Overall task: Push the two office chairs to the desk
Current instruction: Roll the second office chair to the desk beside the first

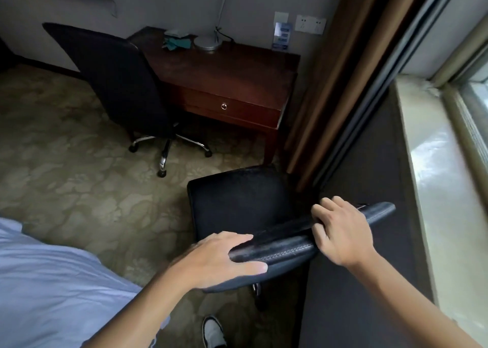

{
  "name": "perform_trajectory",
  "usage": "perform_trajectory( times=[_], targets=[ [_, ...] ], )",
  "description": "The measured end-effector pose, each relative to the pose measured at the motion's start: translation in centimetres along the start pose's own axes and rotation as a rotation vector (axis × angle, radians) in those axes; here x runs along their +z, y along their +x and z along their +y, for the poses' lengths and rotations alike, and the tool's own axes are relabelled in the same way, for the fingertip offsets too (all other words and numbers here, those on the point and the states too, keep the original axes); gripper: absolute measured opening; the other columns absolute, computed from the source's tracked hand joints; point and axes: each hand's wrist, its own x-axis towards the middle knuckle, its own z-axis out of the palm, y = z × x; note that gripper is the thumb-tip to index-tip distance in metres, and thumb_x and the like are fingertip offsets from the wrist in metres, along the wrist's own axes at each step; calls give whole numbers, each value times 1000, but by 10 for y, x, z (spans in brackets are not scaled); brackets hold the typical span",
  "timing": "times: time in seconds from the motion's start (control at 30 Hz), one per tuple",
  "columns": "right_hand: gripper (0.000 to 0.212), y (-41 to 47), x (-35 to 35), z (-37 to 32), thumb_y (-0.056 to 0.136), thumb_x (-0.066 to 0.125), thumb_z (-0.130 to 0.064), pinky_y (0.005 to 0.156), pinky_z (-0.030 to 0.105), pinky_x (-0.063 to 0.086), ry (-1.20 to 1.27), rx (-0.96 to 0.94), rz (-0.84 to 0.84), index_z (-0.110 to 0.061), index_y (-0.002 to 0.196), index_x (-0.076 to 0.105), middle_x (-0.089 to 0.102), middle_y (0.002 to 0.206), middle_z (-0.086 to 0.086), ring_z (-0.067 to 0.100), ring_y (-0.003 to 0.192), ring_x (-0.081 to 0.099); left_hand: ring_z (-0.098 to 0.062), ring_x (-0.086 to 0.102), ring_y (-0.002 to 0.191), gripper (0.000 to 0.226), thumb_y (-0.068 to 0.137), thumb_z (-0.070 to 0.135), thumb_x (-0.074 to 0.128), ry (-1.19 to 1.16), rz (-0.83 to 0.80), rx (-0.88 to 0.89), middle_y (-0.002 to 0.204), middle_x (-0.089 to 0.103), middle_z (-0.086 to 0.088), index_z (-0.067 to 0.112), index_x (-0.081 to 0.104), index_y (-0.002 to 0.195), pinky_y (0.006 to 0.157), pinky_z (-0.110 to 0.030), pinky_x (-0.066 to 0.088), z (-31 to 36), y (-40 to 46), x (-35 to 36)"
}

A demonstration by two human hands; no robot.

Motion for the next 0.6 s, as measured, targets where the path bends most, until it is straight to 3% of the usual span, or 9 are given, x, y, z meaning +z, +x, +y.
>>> perform_trajectory(
  times=[0.2,0.37,0.47,0.6],
  targets=[
    [19,-1,-8,1,75,37,-30,62,30,29,5,0,-141,-17,67,46,48,68,-4,20,69,43,-7,34,133,105,44,104,39,46,77,43,144,37,28,56,33,137,109,-37,31,5,0,1],
    [25,13,-11,1,79,28,-38,65,33,39,-40,-105,-293,-20,68,42,47,71,-7,18,74,47,-10,32,136,95,52,94,53,16,-26,45,144,36,27,56,32,137,104,-37,35,11,-4,-8],
    [25,8,-10,1,81,32,-36,62,34,41,-64,-123,-266,-19,67,45,50,69,-5,19,71,48,-10,31,136,90,58,84,57,38,-4,49,145,34,29,55,31,139,106,-38,35,8,-12,1],
    [17,3,-13,9,78,42,-28,55,32,43,-18,-219,-155,-18,64,45,48,62,-5,20,60,46,-6,31,134,79,66,86,46,19,30,57,142,34,30,60,27,138,107,-39,35,14,-15,16]
  ],
)
